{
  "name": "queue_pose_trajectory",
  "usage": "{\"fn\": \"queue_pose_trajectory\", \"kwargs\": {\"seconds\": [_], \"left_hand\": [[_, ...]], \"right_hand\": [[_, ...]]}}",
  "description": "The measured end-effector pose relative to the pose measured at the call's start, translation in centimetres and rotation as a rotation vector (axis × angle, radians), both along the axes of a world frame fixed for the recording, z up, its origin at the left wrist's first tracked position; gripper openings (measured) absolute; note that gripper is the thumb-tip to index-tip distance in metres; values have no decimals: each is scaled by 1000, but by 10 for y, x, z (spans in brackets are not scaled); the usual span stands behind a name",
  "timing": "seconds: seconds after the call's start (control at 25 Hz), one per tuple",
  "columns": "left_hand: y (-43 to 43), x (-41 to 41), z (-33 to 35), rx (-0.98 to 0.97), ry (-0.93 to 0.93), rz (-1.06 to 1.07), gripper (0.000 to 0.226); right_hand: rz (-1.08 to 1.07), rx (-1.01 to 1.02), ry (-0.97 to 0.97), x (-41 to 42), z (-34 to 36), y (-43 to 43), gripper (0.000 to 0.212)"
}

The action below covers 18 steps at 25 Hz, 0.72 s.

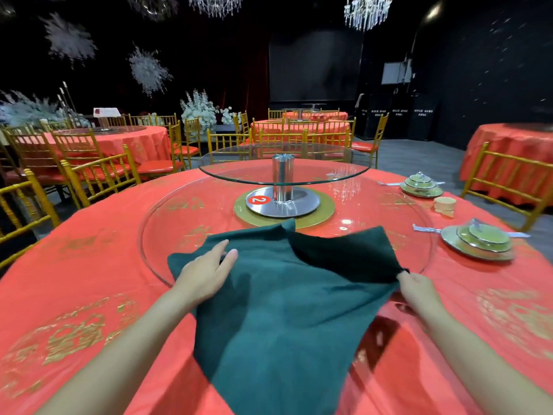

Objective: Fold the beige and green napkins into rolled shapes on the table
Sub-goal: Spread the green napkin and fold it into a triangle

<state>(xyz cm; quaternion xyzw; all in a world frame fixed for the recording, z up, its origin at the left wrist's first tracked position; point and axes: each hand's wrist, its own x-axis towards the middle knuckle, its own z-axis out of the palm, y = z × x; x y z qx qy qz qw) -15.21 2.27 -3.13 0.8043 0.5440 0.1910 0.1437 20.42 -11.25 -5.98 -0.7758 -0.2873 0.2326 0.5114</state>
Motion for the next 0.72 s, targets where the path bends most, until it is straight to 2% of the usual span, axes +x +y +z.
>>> {"fn": "queue_pose_trajectory", "kwargs": {"seconds": [0.08, 0.16, 0.28, 0.36, 0.44, 0.52, 0.6, 0.72], "left_hand": [[-5, 20, -1, -57, 114, -73, 61], [-14, 39, -8, -112, 219, -162, 55], [-20, 58, -18, -181, 327, -253, 52], [-24, 66, -22, -204, 410, -291, 58], [-29, 69, -26, -183, 459, -290, 60], [-36, 64, -27, -141, 476, -287, 66], [-42, 56, -29, -110, 488, -297, 82], [-54, 46, -31, -104, 472, -291, 124]], "right_hand": [[-97, -75, -28, 27, -1, -16, 35], [-181, -132, -141, 39, 5, -32, 35], [-247, -102, -266, 23, 4, -43, 41], [-85, -63, -466, 3, 4, -42, 47], [162, -83, -904, -1, -4, -38, 54], [360, -82, -1258, 12, -13, -30, 47], [459, -127, -1416, 27, -10, -28, 36], [520, -255, -1511, 35, -13, -27, 68]]}}
